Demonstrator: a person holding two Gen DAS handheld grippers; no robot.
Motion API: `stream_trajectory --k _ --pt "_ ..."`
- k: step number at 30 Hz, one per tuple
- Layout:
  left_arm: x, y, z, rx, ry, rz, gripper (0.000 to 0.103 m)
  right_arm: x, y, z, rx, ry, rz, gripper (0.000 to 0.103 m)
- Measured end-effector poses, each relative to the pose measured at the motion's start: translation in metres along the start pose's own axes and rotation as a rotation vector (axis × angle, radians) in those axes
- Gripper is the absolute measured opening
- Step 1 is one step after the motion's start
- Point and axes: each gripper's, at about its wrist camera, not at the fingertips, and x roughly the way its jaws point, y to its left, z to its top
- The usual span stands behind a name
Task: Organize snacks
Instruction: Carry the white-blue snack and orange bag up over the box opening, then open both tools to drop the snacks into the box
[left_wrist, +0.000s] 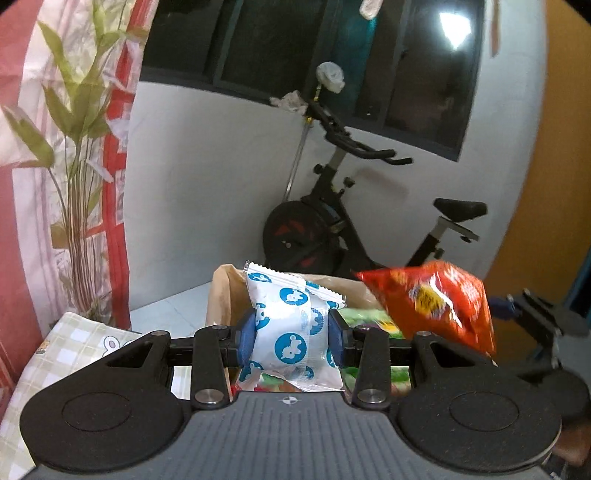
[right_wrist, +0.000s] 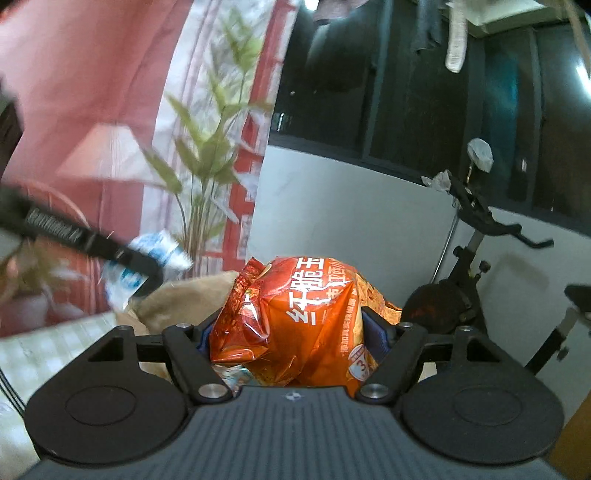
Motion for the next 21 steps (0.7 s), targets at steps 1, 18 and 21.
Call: stream_trajectory --k 1,18,21 --pt "0.005 0.002 0.001 -0.004 0.004 0.002 0.042 0.006 0.001 -0.002 -0.004 0.004 0.000 0.075" --pt "0.037 0.004 -0.006 -0.001 0.024 0.006 0.068 0.060 0.010 -0.018 0.061 0.119 0.147 0.096" --pt "0.026 0.004 -0.007 0.004 0.019 0.012 0.068 0.055 0.007 -0.016 0.074 0.120 0.140 0.097"
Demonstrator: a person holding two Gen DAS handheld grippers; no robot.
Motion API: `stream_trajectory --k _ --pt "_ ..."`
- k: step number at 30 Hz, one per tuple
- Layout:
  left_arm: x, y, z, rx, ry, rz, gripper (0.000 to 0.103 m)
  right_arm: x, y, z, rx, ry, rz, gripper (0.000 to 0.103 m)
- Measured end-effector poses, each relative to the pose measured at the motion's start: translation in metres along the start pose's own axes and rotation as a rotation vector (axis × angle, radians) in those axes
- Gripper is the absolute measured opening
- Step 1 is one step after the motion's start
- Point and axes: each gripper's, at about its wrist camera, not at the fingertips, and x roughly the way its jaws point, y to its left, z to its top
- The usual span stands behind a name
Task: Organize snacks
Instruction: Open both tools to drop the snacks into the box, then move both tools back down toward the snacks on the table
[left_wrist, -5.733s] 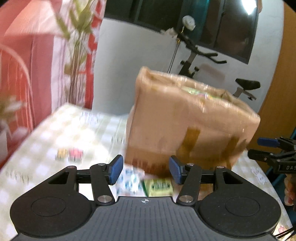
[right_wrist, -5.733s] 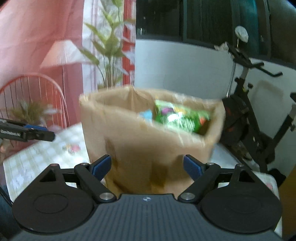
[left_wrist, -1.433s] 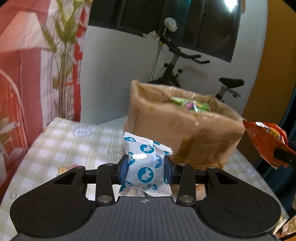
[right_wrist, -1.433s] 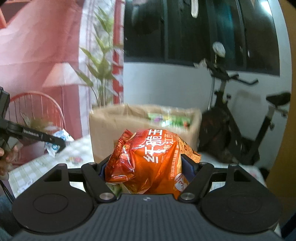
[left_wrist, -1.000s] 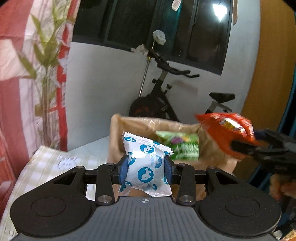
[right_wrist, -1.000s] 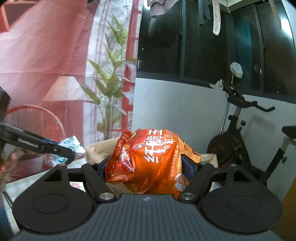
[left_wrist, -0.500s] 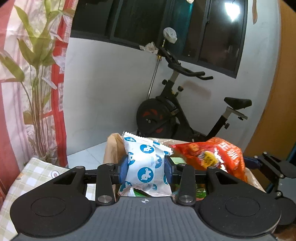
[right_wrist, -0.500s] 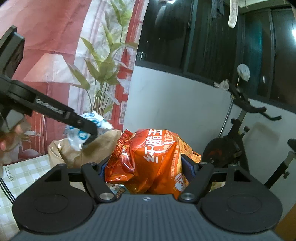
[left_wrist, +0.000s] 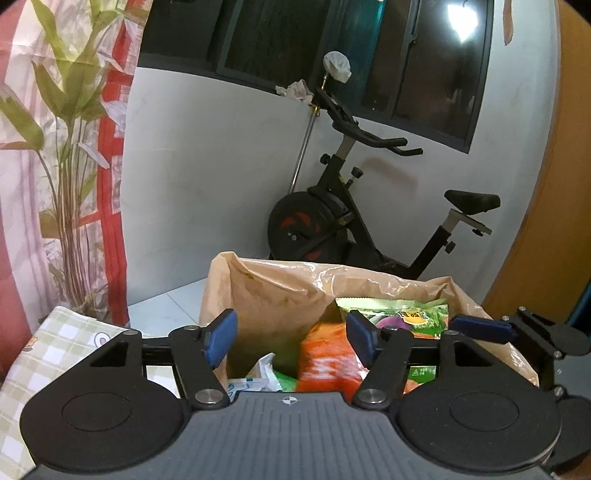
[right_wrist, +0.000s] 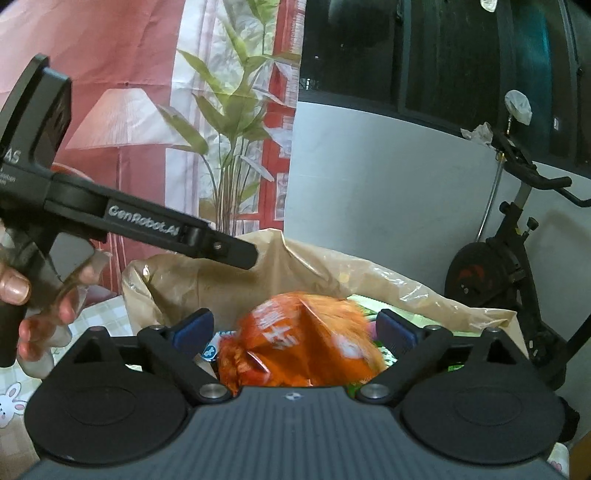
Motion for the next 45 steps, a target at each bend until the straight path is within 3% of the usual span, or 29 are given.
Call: stream_trajectory --k 12,21,27,34,41,45 --pt "-0.065 0.002 -0.018 0.037 -0.007 0.084 0.068 -0.064 0.008 -0.001 0.096 -0.076 0.007 0.097" --pt "-0.116 -0.001 -0.068 0.026 0.005 0.079 0.068 -0.108 0.024 -0.033 0.226 -0.086 -0.007 0.097" --pt "-0.129 -0.001 -0.120 -0.019 0.066 0.094 0.068 -0.127 0.047 -0.063 0.268 -0.056 -0.038 0.097" --pt "-0.124 0.005 -0.183 -0.023 0.217 0.117 0.067 -0.131 0.076 -0.107 0.226 0.049 -0.048 0.094" --pt "-0.122 -0.006 -0.230 0.086 0.307 0.076 0.068 -0.128 0.082 -0.148 0.268 0.140 -0.054 0.094" --pt "-0.120 -0.011 -0.247 0.138 0.350 0.013 0.070 -0.127 0.083 -0.166 0.299 0.172 -0.067 0.093"
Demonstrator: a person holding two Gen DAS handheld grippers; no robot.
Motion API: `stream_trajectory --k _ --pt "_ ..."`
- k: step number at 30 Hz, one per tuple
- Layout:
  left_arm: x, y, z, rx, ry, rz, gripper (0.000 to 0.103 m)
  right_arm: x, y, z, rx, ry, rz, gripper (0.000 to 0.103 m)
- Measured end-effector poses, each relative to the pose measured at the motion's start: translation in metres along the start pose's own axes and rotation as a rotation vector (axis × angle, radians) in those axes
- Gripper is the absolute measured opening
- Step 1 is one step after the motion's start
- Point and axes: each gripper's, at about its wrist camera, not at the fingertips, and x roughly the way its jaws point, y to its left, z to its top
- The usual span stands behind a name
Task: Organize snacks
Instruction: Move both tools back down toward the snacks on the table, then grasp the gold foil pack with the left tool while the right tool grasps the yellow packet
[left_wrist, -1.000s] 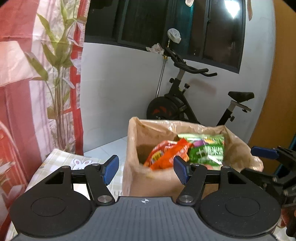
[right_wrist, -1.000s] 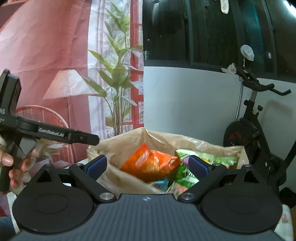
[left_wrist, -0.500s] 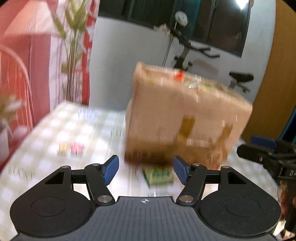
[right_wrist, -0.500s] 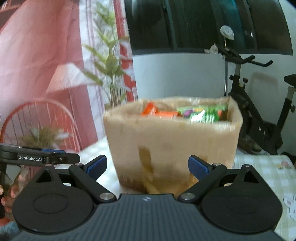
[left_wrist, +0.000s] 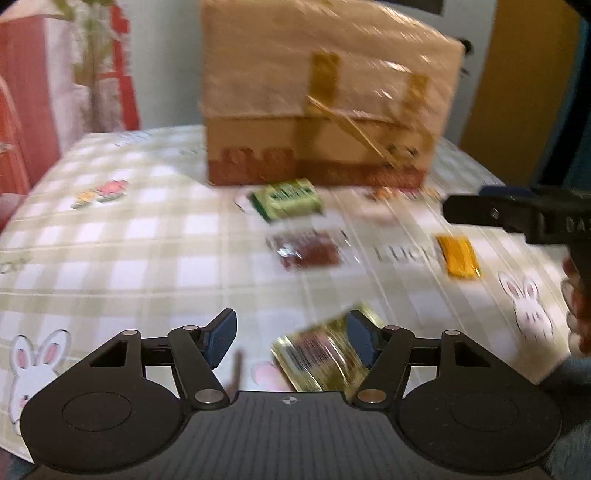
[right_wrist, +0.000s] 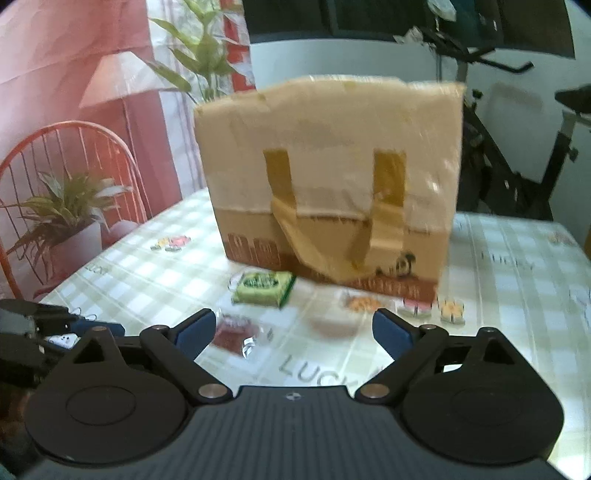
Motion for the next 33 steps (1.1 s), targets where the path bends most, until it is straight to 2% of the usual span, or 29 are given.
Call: stream_trajectory --k 4,6,9,17,19,22,25,29,31,33 --pt "0.001 -0.004 -0.005 0.042 -0.003 -0.012 0.075 0.000 -0.002 -0.010 0.025 0.024 0.004 0.093" --pt "0.002 -0.005 -0.007 0.053 0.003 -0.037 0.075 0.001 -0.003 -0.010 0.030 0.025 0.000 0.093" --pt "0.002 -0.019 -0.013 0.094 0.006 -0.035 0.075 0.002 -0.006 -0.008 0.039 0.024 -0.001 0.093" --pt "0.015 -0.032 -0.017 0.173 0.040 0.021 0.078 0.006 -0.006 -0.012 0.054 0.041 0.005 0.093" --pt "0.018 -0.031 -0.015 0.176 0.036 0.040 0.084 0.006 -0.006 -0.013 0.056 0.042 0.003 0.093" --pt "0.026 -0.022 -0.009 0.129 0.025 0.072 0.085 0.008 -0.006 -0.014 0.060 0.049 0.002 0.093" --pt "0.038 0.001 0.002 0.000 0.025 0.115 0.085 0.010 -0.006 -0.016 0.061 0.061 0.004 0.093" --pt "0.044 0.024 0.014 -0.121 0.024 0.200 0.083 0.011 -0.005 -0.017 0.058 0.068 0.003 0.093" --pt "0.040 0.032 0.016 -0.167 0.007 0.177 0.082 0.011 -0.005 -0.017 0.060 0.069 0.001 0.093" --pt "0.034 0.034 0.016 -0.168 -0.020 0.145 0.082 0.011 -0.006 -0.018 0.063 0.068 -0.001 0.093"
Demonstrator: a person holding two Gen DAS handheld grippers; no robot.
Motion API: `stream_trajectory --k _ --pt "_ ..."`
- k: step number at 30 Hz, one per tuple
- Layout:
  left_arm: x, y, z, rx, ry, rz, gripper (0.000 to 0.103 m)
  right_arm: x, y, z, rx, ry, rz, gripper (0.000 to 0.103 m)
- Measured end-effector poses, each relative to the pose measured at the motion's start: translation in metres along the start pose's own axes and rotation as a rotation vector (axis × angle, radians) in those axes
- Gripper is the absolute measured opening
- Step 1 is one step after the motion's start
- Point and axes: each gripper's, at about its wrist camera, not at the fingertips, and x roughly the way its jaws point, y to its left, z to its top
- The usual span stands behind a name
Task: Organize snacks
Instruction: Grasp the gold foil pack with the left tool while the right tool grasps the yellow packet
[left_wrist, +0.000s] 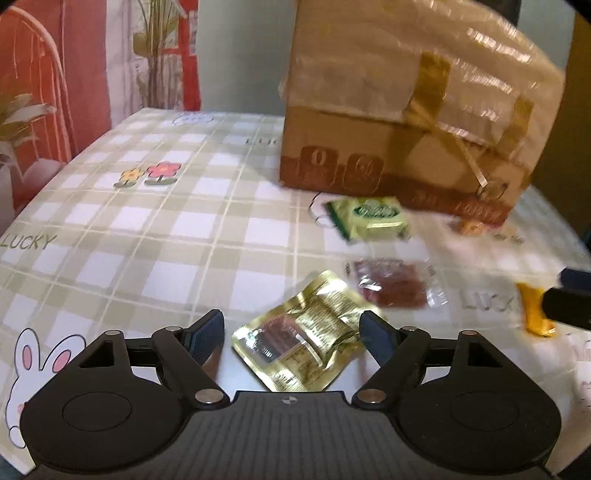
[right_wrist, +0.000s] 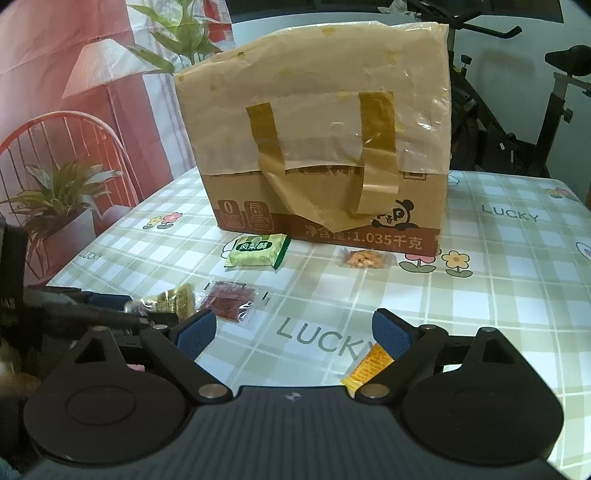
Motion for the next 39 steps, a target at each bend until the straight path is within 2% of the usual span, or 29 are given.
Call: stream_trajectory --k 3,10,16,21,23,24,25,27,35,39 --pt "-0.004 -0.001 0.003 0.065 -0.017 -0.060 0.083 0.001 -0.002 -0.001 0.011 0.002 -0.002 0.093" --pt "0.003 -0.011 0.004 0.347 -0.003 -0.138 0.083 0.004 -0.003 -0.001 0.016 0.012 0.001 0.093" --pt "0.018 -0.001 0.004 0.396 0.055 -0.209 0.083 0.005 -0.008 -0.001 0.036 0.017 -0.009 0.093" --pt "0.021 0.003 0.005 0.383 0.047 -0.216 0.084 0.005 -0.009 -0.001 0.042 0.021 -0.014 0.092" --pt "0.021 0.004 0.005 0.360 0.042 -0.206 0.081 0.006 -0.009 -0.001 0.042 0.024 -0.013 0.092" --pt "0.020 0.003 0.006 0.344 0.045 -0.193 0.078 0.006 -0.009 -0.001 0.043 0.026 -0.012 0.092" --pt "0.020 0.002 0.008 0.331 0.049 -0.177 0.069 0.006 -0.009 -0.001 0.042 0.027 -0.011 0.092" --pt "0.015 0.001 0.010 0.296 0.055 -0.156 0.058 0.006 -0.009 -0.001 0.043 0.029 -0.012 0.092" --pt "0.001 0.004 0.002 0.120 0.031 -0.138 0.054 0.009 -0.014 -0.005 0.062 0.042 -0.022 0.092" --pt "-0.013 0.005 -0.007 0.044 -0.020 -0.112 0.054 0.010 -0.018 -0.008 0.066 0.047 -0.080 0.092"
